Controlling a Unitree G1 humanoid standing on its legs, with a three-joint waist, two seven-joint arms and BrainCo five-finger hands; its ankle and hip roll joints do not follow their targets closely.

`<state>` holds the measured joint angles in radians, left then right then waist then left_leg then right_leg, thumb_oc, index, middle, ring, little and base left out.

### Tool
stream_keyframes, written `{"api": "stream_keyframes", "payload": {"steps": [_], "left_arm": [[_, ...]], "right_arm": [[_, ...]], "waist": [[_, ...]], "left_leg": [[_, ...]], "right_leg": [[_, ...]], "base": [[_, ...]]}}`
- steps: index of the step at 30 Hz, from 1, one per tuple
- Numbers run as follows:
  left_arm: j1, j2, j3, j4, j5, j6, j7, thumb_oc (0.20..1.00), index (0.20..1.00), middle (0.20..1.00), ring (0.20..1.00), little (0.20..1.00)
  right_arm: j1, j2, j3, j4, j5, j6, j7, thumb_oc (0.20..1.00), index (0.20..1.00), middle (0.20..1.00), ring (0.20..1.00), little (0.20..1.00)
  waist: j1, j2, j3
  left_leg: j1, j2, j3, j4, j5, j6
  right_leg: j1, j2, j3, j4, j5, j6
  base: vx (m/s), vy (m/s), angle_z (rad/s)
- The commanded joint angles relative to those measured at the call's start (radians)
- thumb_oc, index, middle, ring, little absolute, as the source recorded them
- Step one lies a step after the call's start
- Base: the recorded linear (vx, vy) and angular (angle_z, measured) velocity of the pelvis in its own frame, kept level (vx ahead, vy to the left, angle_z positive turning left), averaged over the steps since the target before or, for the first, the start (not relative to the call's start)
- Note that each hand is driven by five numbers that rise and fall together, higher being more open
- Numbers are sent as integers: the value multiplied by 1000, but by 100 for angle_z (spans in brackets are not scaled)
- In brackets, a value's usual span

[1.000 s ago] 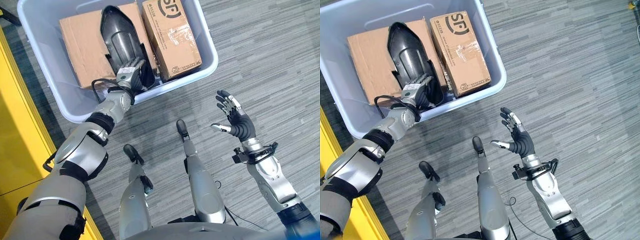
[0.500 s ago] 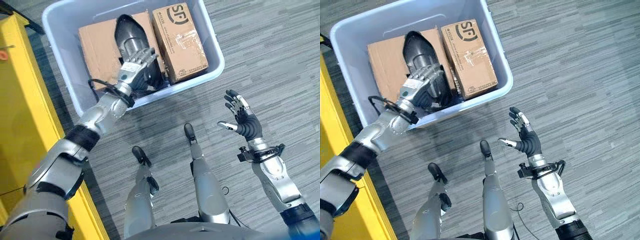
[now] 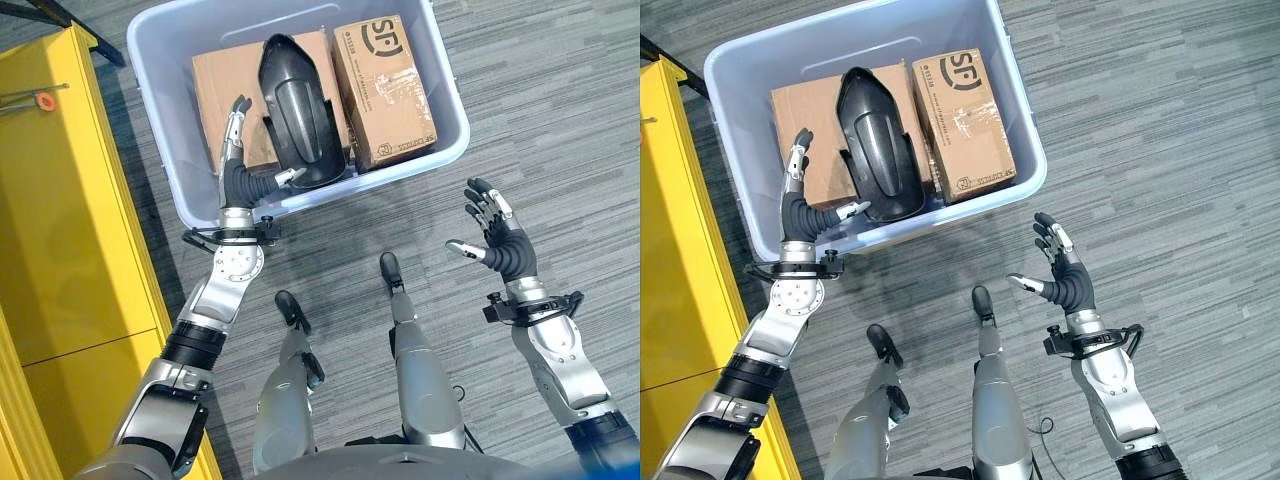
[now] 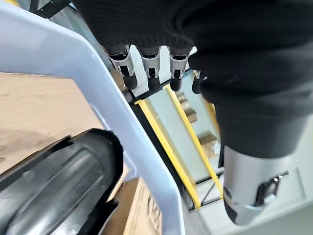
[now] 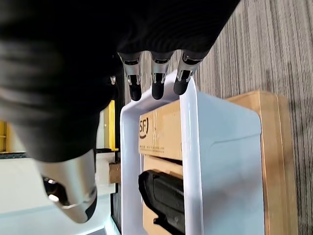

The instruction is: Move parts from the plastic box to the shelf.

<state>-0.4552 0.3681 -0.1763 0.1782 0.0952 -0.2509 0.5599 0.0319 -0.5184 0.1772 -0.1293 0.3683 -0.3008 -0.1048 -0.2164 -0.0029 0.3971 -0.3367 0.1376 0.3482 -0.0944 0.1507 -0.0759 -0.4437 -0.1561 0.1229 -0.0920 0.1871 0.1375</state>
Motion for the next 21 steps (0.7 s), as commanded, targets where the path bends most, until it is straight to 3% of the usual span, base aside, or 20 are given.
{"api": "stream_keyframes", "payload": {"steps": [1, 12, 21], "left_arm": [[-92, 33, 7, 47, -47, -39, 57, 1000, 1000, 1000, 1000, 1000], [-225, -79, -28, 269, -279, -46, 133, 1000, 1000, 1000, 1000, 1000], [-359, -78, 22, 524, -433, -31, 211, 1000, 1000, 1000, 1000, 1000]], "right_arm": [[-21, 18, -8, -34, -16, -45, -33, 1000, 1000, 1000, 1000, 1000], [-76, 17, 70, -8, -17, -31, -110, 1000, 1000, 1000, 1000, 1000], [-96, 2, 127, -2, 5, -23, -139, 1000, 1000, 1000, 1000, 1000]], "waist": [[-8, -42, -19], [-23, -55, -17], [-45, -63, -16]], "left_leg": [[126, 67, -59, 7, -84, -64], [141, 74, -45, 7, -80, -64], [148, 80, -28, 7, -75, -69]], "right_leg": [[89, -118, -51, 42, -56, 71], [76, -103, -31, 53, -54, 68], [60, -91, -16, 59, -53, 65]], "base": [[0, 0, 0], [0, 0, 0], [7, 4, -8]]}}
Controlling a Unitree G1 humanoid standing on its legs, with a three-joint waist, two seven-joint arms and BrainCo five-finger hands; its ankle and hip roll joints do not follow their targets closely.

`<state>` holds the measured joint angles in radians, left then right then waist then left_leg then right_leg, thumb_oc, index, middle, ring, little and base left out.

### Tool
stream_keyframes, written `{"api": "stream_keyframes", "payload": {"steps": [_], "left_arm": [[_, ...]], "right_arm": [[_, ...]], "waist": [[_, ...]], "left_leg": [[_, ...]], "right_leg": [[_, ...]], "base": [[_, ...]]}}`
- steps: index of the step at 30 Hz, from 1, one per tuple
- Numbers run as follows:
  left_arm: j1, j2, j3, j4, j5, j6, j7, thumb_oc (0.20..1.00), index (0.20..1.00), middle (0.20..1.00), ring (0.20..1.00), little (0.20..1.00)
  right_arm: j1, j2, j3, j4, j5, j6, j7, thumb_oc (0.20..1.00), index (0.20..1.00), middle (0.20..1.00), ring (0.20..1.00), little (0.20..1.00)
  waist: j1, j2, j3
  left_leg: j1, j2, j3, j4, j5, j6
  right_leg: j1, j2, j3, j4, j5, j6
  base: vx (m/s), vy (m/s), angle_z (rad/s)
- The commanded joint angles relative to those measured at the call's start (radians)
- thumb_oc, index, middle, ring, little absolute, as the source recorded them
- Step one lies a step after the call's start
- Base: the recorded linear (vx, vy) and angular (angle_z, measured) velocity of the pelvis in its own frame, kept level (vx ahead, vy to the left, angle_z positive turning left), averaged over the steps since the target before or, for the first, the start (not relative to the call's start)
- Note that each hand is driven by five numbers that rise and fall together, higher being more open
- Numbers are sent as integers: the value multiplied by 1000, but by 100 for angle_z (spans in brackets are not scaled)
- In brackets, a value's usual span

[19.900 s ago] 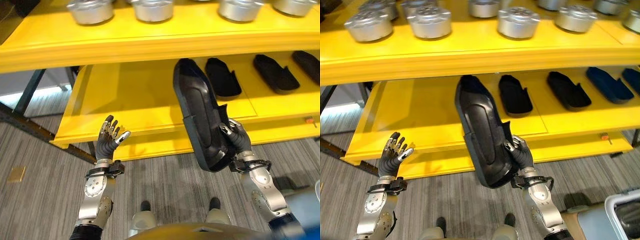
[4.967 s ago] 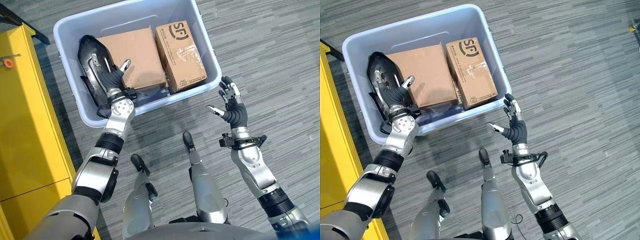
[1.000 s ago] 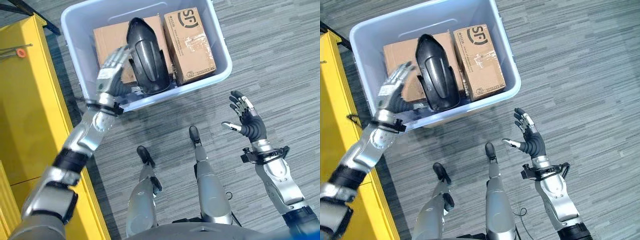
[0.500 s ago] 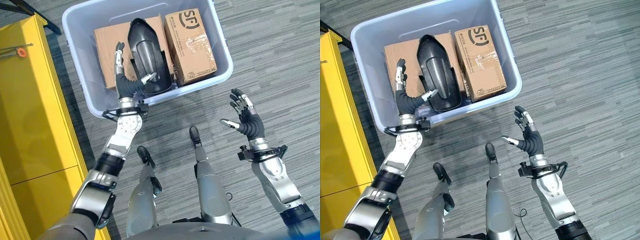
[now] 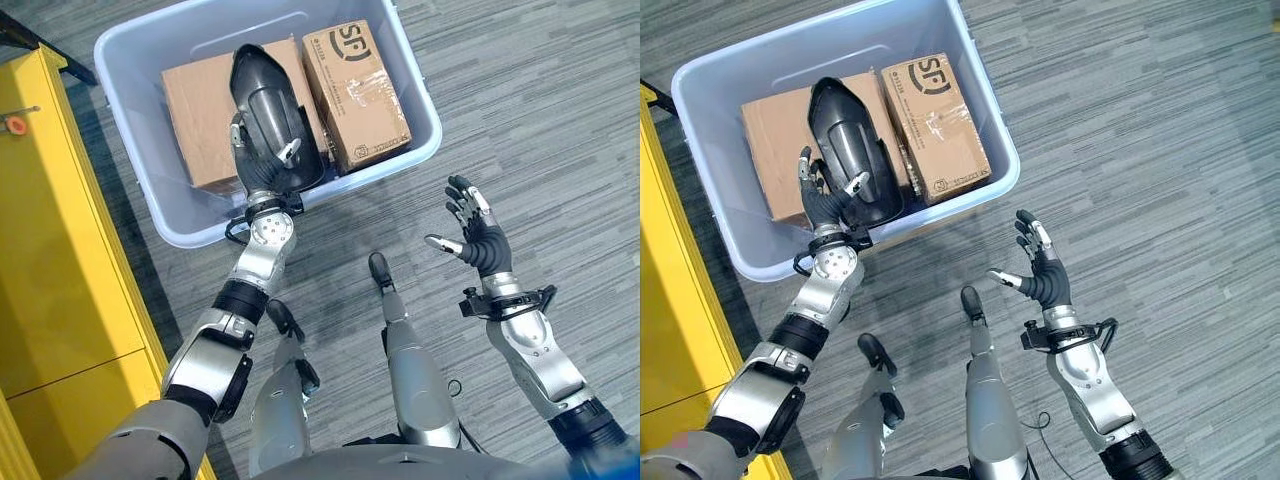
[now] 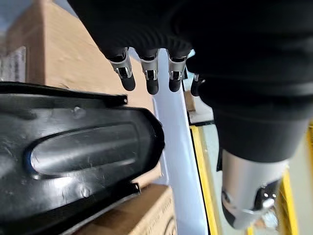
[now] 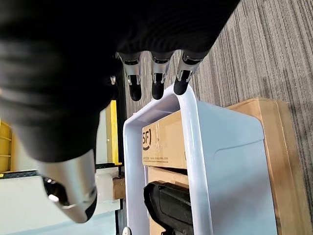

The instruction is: Move parts from the plastic box to the shelf.

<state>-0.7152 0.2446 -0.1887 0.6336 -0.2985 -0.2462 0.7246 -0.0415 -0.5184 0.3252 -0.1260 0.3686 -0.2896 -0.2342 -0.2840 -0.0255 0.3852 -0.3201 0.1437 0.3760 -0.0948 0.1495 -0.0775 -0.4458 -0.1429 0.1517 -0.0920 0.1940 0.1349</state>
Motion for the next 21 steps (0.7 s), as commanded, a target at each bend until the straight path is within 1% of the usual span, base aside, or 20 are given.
{"api": "stream_keyframes", "payload": {"steps": [1, 2, 4, 7, 8, 13, 14, 16, 19, 20, 21], "left_arm": [[-131, 51, 47, 121, -59, -30, 60, 1000, 1000, 1000, 1000, 1000], [-160, 60, 68, 184, -82, -26, 82, 1000, 1000, 1000, 1000, 1000], [-196, 68, 88, 255, -106, -28, 109, 1000, 1000, 1000, 1000, 1000], [-223, 82, 107, 321, -124, -26, 133, 1000, 1000, 1000, 1000, 1000], [-237, 93, 107, 356, -123, -13, 138, 1000, 1000, 1000, 1000, 1000], [-289, 132, 102, 474, -117, 16, 144, 1000, 1000, 1000, 1000, 1000], [-299, 142, 93, 497, -107, 35, 134, 1000, 1000, 1000, 1000, 1000], [-307, 149, 90, 506, -102, 41, 135, 1000, 1000, 1000, 1000, 1000], [-324, 166, 75, 543, -91, 64, 118, 1000, 1000, 1000, 1000, 1000], [-334, 180, 64, 567, -79, 84, 101, 1000, 1000, 1000, 1000, 1000], [-335, 180, 64, 568, -79, 84, 101, 1000, 1000, 1000, 1000, 1000]], "right_arm": [[-22, -4, -14, -7, 11, -35, -11, 1000, 1000, 1000, 1000, 1000], [-18, -12, -5, -14, 18, -39, -11, 1000, 1000, 1000, 1000, 1000], [-18, -26, 6, -20, 28, -45, -13, 1000, 1000, 1000, 1000, 1000], [-15, -39, 12, -29, 37, -51, -13, 1000, 1000, 1000, 1000, 1000], [-15, -44, 15, -30, 43, -53, -11, 1000, 1000, 1000, 1000, 1000], [-14, -71, 27, -41, 56, -69, -4, 1000, 1000, 1000, 1000, 1000], [-13, -76, 29, -42, 60, -71, -1, 1000, 1000, 1000, 1000, 1000], [-12, -80, 28, -44, 60, -71, 0, 1000, 1000, 1000, 1000, 1000], [-9, -89, 28, -46, 64, -70, 10, 1000, 1000, 1000, 1000, 1000], [-3, -95, 26, -50, 67, -68, 14, 1000, 1000, 1000, 1000, 1000], [-3, -95, 26, -50, 67, -68, 14, 1000, 1000, 1000, 1000, 1000]], "waist": [[18, -42, -3], [11, -45, -2], [4, -48, 2], [-2, -52, 7], [-4, -54, 8], [-18, -57, 13], [-20, -49, 9], [-21, -49, 10], [-26, -43, 15], [-29, -37, 17], [-29, -37, 17]], "left_leg": [[132, 75, -53, 8, -72, -69], [132, 76, -51, 8, -72, -70], [130, 77, -48, 8, -73, -72], [129, 77, -45, 8, -72, -73], [128, 77, -45, 8, -71, -74], [123, 77, -39, 8, -69, -78], [132, 75, -44, 8, -93, -84], [133, 75, -43, 8, -93, -84], [137, 73, -40, 8, -96, -84], [139, 73, -38, 8, -95, -85], [139, 73, -38, 8, -96, -85]], "right_leg": [[59, -102, -43, 60, -60, 67], [56, -102, -41, 62, -61, 67], [50, -101, -39, 65, -63, 68], [43, -99, -35, 69, -63, 68], [41, -98, -34, 70, -62, 68], [29, -94, -28, 77, -66, 70], [35, -96, -25, 76, -85, 75], [34, -95, -22, 78, -85, 75], [31, -94, -16, 82, -88, 76], [24, -91, -15, 88, -89, 75], [24, -91, -14, 89, -89, 75]], "base": [[0, 0, 0], [10, -8, -4], [7, -7, -5], [0, -11, -4], [-2, -20, -8], [19, 1, -2], [94, 28, -7], [50, 13, -9], [8, -11, -6], [8, -11, -4], [8, -8, -3]]}}
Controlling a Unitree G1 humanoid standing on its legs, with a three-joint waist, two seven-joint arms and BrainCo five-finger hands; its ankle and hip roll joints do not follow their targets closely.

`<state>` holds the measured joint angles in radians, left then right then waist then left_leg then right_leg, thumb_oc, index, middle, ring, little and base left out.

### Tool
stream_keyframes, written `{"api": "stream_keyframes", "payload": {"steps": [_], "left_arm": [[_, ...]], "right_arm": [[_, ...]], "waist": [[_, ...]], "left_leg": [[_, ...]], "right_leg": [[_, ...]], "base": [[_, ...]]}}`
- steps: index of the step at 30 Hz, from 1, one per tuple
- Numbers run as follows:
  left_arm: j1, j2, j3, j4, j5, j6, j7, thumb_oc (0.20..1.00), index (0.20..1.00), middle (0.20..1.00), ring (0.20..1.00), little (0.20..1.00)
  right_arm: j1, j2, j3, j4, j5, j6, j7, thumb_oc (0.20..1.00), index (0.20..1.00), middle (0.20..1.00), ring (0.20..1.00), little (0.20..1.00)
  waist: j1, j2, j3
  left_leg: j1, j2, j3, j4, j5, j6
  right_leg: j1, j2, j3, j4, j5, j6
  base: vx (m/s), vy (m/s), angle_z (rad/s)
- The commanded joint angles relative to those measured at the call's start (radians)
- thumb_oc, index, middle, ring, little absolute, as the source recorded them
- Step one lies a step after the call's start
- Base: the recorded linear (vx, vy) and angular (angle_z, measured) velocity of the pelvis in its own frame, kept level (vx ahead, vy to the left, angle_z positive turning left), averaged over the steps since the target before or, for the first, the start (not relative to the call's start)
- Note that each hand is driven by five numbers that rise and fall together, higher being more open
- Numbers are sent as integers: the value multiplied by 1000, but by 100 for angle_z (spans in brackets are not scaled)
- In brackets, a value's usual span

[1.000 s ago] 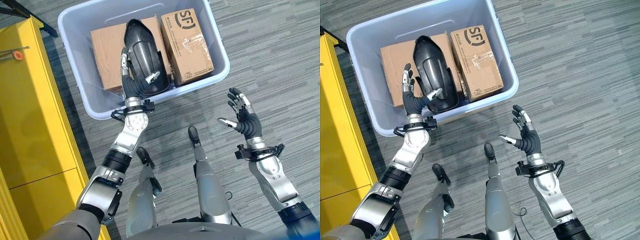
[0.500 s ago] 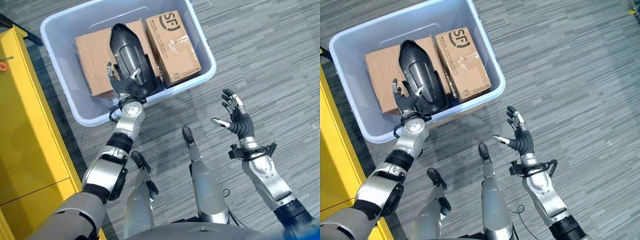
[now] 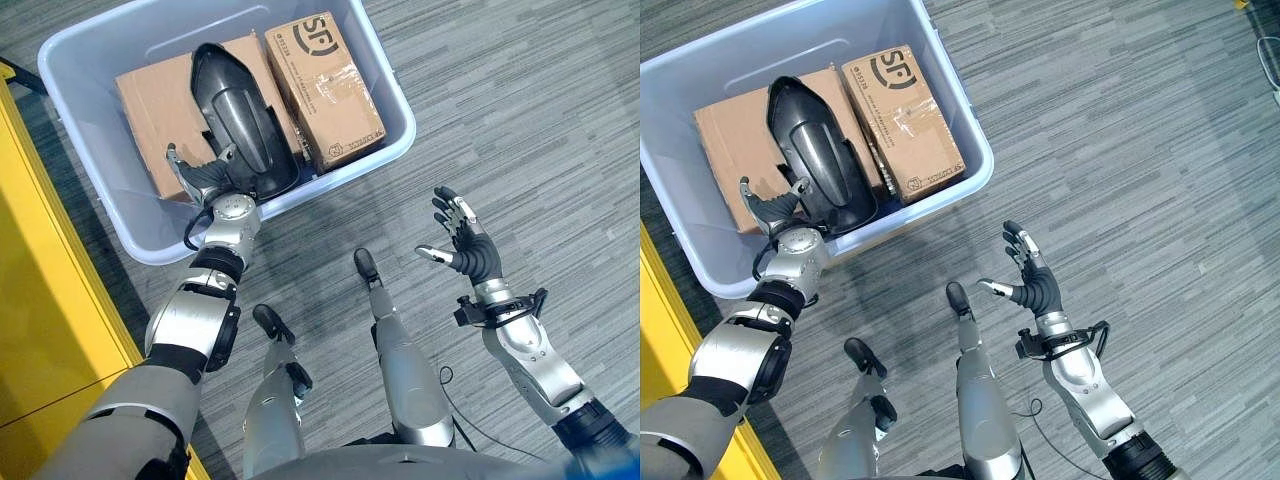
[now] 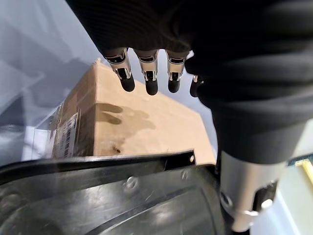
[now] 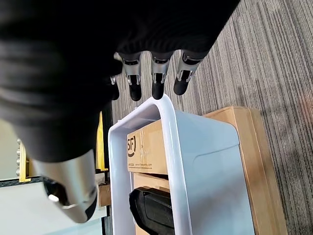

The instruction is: Move parts from the plastic box to the shelf.

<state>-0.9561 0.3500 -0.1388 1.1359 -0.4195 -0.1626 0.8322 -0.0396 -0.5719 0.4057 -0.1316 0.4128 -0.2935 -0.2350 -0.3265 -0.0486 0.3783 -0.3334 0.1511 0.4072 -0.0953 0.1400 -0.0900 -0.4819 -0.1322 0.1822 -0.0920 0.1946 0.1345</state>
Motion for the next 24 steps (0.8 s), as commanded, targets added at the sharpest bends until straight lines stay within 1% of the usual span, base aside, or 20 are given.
{"api": "stream_keyframes", "payload": {"steps": [1, 5, 6, 7, 10, 13, 17, 18, 19, 20, 21, 24], "left_arm": [[-99, 77, 6, 72, 56, 11, -10, 1000, 1000, 1000, 1000, 1000], [-124, 98, -29, 110, 111, 51, -36, 1000, 1000, 1000, 1000, 1000], [-126, 98, -29, 111, 111, 51, -36, 1000, 1000, 1000, 1000, 1000], [-135, 108, -48, 127, 144, 69, -52, 1000, 1000, 1000, 1000, 1000], [-146, 122, -64, 146, 183, 90, -63, 1000, 1000, 1000, 1000, 1000], [-151, 152, -104, 165, 258, 119, -85, 1000, 1000, 1000, 1000, 1000], [-147, 170, -109, 186, 280, 136, -128, 1000, 1000, 1000, 1000, 1000], [-145, 177, -115, 201, 284, 147, -158, 1000, 1000, 1000, 1000, 1000], [-152, 186, -93, 229, 236, 155, -211, 1000, 1000, 1000, 1000, 1000], [-152, 186, -93, 229, 236, 155, -211, 1000, 1000, 1000, 1000, 1000], [-172, 201, -128, 245, 291, 184, -257, 1000, 1000, 1000, 1000, 1000], [-189, 230, -148, 260, 333, 203, -301, 1000, 1000, 1000, 1000, 1000]], "right_arm": [[-3, -45, -56, -48, 21, -64, 17, 1000, 1000, 1000, 1000, 1000], [2, -59, -66, -54, 25, -63, 31, 1000, 1000, 1000, 1000, 1000], [2, -59, -67, -54, 25, -62, 31, 1000, 1000, 1000, 1000, 1000], [6, -64, -72, -53, 27, -61, 42, 1000, 1000, 1000, 1000, 1000], [13, -68, -79, -58, 32, -60, 58, 1000, 1000, 1000, 1000, 1000], [21, -75, -90, -58, 38, -60, 73, 1000, 1000, 1000, 1000, 1000], [27, -74, -102, -64, 41, -58, 92, 1000, 1000, 1000, 1000, 1000], [30, -74, -108, -63, 45, -52, 100, 1000, 1000, 1000, 1000, 1000], [46, -69, -125, -63, 46, -37, 115, 1000, 1000, 1000, 1000, 1000], [46, -69, -125, -63, 46, -37, 115, 1000, 1000, 1000, 1000, 1000], [58, -66, -134, -64, 45, -28, 128, 1000, 1000, 1000, 1000, 1000], [80, -56, -156, -62, 43, -12, 150, 1000, 1000, 1000, 1000, 1000]], "waist": [[12, -10, 24], [5, 4, 28], [6, 4, 28], [2, 10, 32], [-4, 18, 35], [-12, 28, 37], [-16, 36, 38], [-17, 40, 38], [-19, 50, 37], [-19, 50, 37], [-23, 61, 35], [-22, 76, 34]], "left_leg": [[152, 65, -68, 9, -86, -72], [152, 63, -60, 8, -86, -74], [152, 63, -60, 8, -86, -74], [151, 62, -57, 9, -84, -74], [153, 60, -51, 9, -84, -74], [155, 58, -43, 8, -85, -75], [158, 59, -38, 8, -87, -75], [159, 58, -37, 8, -87, -74], [162, 57, -35, 9, -89, -74], [162, 57, -35, 9, -89, -74], [164, 56, -33, 9, -88, -75], [162, 55, -33, 9, -87, -75]], "right_leg": [[57, -102, -44, 91, -90, 76], [47, -99, -37, 97, -91, 76], [47, -99, -37, 97, -91, 76], [42, -98, -33, 100, -91, 77], [34, -95, -25, 106, -91, 77], [22, -91, -17, 111, -89, 77], [17, -87, -7, 112, -90, 76], [16, -86, -4, 114, -90, 76], [13, -87, -2, 117, -92, 76], [13, -87, -2, 117, -92, 76], [10, -87, 3, 117, -92, 76], [5, -86, 5, 121, -94, 75]], "base": [[0, 0, 0], [1, -1, -1], [3, -13, -9], [2, -17, -11], [5, -9, -9], [9, 3, -4], [11, -2, -12], [21, 1, -11], [20, 1, -6], [0, 0, 0], [0, 0, 0], [0, 0, 0]]}}
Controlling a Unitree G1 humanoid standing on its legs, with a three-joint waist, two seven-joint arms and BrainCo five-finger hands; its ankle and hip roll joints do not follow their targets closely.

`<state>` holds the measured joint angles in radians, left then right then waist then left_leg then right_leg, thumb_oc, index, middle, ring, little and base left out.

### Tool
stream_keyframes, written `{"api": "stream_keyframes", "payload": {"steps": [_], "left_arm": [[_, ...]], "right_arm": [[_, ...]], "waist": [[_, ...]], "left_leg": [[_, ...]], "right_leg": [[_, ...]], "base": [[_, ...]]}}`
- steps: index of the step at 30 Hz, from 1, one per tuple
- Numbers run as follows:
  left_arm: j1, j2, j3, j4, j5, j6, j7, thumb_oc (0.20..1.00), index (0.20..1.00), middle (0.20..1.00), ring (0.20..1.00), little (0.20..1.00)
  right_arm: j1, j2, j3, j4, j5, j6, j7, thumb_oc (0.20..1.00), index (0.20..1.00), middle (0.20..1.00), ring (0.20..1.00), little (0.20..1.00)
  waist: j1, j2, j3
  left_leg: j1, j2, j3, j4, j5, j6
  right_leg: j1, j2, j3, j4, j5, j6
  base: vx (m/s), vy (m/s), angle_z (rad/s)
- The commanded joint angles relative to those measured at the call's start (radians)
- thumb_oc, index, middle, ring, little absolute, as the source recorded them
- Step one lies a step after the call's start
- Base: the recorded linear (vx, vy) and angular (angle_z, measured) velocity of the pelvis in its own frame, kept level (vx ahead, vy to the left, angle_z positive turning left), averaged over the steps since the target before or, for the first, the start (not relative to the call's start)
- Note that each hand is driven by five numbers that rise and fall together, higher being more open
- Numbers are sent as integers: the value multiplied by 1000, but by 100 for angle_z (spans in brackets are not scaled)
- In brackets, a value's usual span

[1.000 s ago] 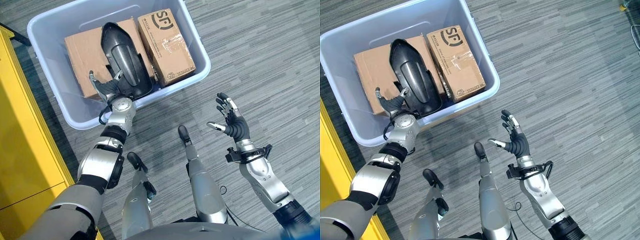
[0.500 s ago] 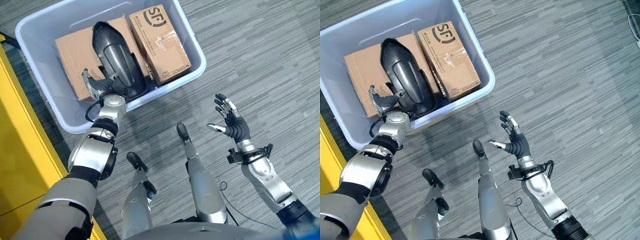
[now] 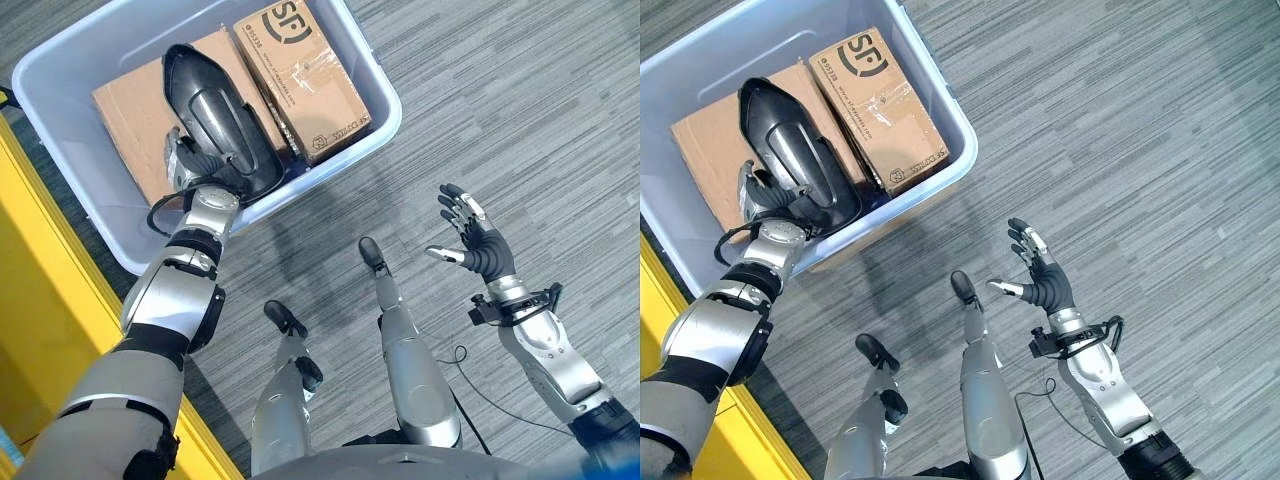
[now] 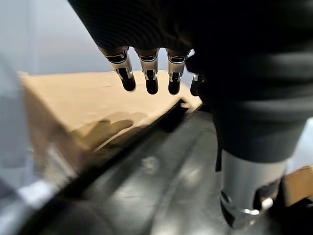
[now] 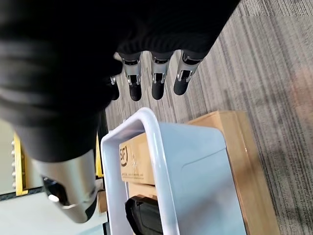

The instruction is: Move parts from the plastic box to the shelf.

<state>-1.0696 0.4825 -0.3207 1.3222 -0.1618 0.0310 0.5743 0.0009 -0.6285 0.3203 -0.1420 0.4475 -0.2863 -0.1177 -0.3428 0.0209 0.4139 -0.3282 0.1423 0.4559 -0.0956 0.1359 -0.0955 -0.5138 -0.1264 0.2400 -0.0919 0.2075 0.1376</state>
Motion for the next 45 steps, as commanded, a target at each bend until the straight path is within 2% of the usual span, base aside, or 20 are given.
{"api": "stream_keyframes", "payload": {"steps": [1, 5, 10, 12, 13, 14, 15, 18, 20, 22, 27, 30, 36, 37, 38, 40, 42, 45], "left_arm": [[-78, 106, 29, 78, 81, 15, -57, 1000, 1000, 1000, 1000, 1000], [-82, 131, 36, 93, 77, 17, -102, 1000, 1000, 1000, 1000, 1000], [-57, 176, 16, 116, 145, 30, -152, 1000, 1000, 1000, 1000, 1000], [-41, 203, -2, 122, 190, 33, -175, 1000, 1000, 1000, 1000, 1000], [-19, 238, -40, 125, 276, 42, -192, 1000, 1000, 1000, 1000, 1000], [-19, 238, -40, 125, 277, 42, -193, 1000, 1000, 1000, 1000, 1000], [104, 260, -18, 120, 318, 34, -192, 1000, 1000, 1000, 1000, 1000], [162, 258, -85, 102, 451, 48, -219, 1000, 1000, 1000, 1000, 1000], [176, 241, -88, 98, 461, 45, -232, 1000, 1000, 1000, 1000, 1000], [241, 181, -50, 88, 443, 34, -226, 1000, 1000, 1000, 1000, 1000], [236, 168, -55, 66, 445, 27, -209, 1000, 1000, 1000, 1000, 1000], [85, 183, -123, -9, 472, 9, -137, 1000, 1000, 1000, 1000, 1000], [-44, 204, -183, -24, 472, 2, -103, 1000, 1000, 1000, 1000, 1000], [-92, 308, -219, -118, 493, -26, -152, 1000, 1000, 1000, 1000, 1000], [-57, 371, -215, -206, 495, -35, -137, 1000, 1000, 1000, 1000, 1000], [85, 473, -125, -466, 536, -53, -115, 1000, 1000, 1000, 1000, 1000], [259, 510, -4, -617, 608, -48, -103, 1000, 1000, 1000, 1000, 1000], [422, 500, 135, -776, 697, -26, -89, 1000, 1000, 1000, 1000, 1000]], "right_arm": [[45, 5, -76, -51, 8, -15, 37, 1000, 1000, 1000, 1000, 1000], [75, 26, -98, -51, 16, -7, 63, 1000, 1000, 1000, 1000, 1000], [103, 42, -118, -53, 27, 0, 88, 1000, 1000, 1000, 1000, 1000], [113, 44, -128, -58, 32, 1, 102, 1000, 1000, 1000, 1000, 1000], [118, 41, -138, -58, 35, 4, 118, 1000, 1000, 1000, 1000, 1000], [118, 41, -138, -58, 35, 4, 118, 1000, 1000, 1000, 1000, 1000], [89, 34, -132, -61, 23, 12, 106, 1000, 1000, 1000, 1000, 1000], [71, 14, -164, -78, 29, 7, 121, 1000, 1000, 1000, 1000, 1000], [60, 9, -168, -77, 27, 9, 123, 1000, 1000, 1000, 1000, 1000], [37, 29, -164, -73, 9, 3, 116, 1000, 1000, 1000, 1000, 1000], [25, 33, -158, -70, -1, 0, 111, 1000, 1000, 1000, 1000, 1000], [26, 22, -150, -68, -4, -15, 102, 1000, 1000, 1000, 1000, 1000], [44, 16, -139, -56, 9, -25, 103, 1000, 1000, 1000, 1000, 1000], [70, 7, -181, -67, 10, -22, 113, 1000, 1000, 1000, 1000, 1000], [99, 19, -198, -66, 15, -35, 114, 1000, 1000, 1000, 1000, 1000], [125, 53, -213, -64, -2, -46, 116, 1000, 1000, 1000, 1000, 1000], [122, 61, -195, -42, -17, -45, 120, 1000, 1000, 1000, 1000, 1000], [126, 66, -215, -30, -19, -36, 122, 1000, 1000, 1000, 1000, 1000]], "waist": [[-6, 10, 0], [-2, 19, -1], [-1, 20, -3], [0, 19, -3], [1, 19, -1], [1, 19, -1], [9, 16, 3], [5, 15, 8], [3, 16, 11], [3, 15, 24], [3, 18, 28], [-1, 22, 29], [-3, 29, 23], [5, 42, 20], [20, 53, 18], [51, 59, 29], [64, 60, 28], [80, 54, 30]], "left_leg": [[156, 64, -82, 10, -83, -69], [152, 64, -85, 10, -83, -68], [151, 63, -82, 11, -84, -68], [151, 64, -82, 11, -84, -68], [149, 64, -79, 12, -84, -69], [149, 64, -79, 12, -84, -69], [149, 67, -76, 13, -83, -69], [144, 67, -69, 12, -86, -70], [142, 66, -70, 12, -87, -70], [134, 64, -69, 12, -89, -66], [133, 63, -68, 11, -93, -64], [134, 63, -68, 10, -95, -64], [135, 62, -74, 12, -96, -62], [135, 58, -79, 13, -97, -61], [134, 55, -87, 14, -96, -60], [118, 54, -86, 21, -74, -57], [117, 52, -90, 21, -76, -56], [113, 51, -92, 21, -81, -53]], "right_leg": [[37, -91, -53, 121, -107, 71], [33, -87, -53, 126, -110, 69], [28, -82, -49, 128, -112, 68], [27, -81, -48, 129, -113, 67], [25, -78, -48, 132, -113, 66], [25, -78, -47, 132, -113, 66], [23, -76, -48, 136, -114, 64], [14, -74, -46, 141, -113, 64], [11, -74, -47, 143, -113, 63], [-1, -72, -45, 150, -117, 60], [-3, -69, -44, 151, -118, 59], [-3, -67, -46, 149, -123, 61], [-1, -67, -50, 153, -129, 63], [0, -69, -51, 153, -130, 65], [4, -74, -58, 153, -132, 66], [-1, -77, -65, 153, -114, 58], [-1, -80, -71, 152, -117, 55], [-3, -80, -73, 153, -122, 51]], "base": [[0, 0, 0], [3, -9, 0], [2, -7, 0], [0, 0, 0], [0, 0, 0], [0, 0, 0], [-6, 9, -5], [14, 37, -11], [8, 15, 0], [14, 13, -7], [5, 2, -2], [4, -2, 1], [8, -7, 3], [0, 0, 0], [0, -32, -4], [-98, -79, -5], [-49, -30, -2], [-9, 7, 11]]}}
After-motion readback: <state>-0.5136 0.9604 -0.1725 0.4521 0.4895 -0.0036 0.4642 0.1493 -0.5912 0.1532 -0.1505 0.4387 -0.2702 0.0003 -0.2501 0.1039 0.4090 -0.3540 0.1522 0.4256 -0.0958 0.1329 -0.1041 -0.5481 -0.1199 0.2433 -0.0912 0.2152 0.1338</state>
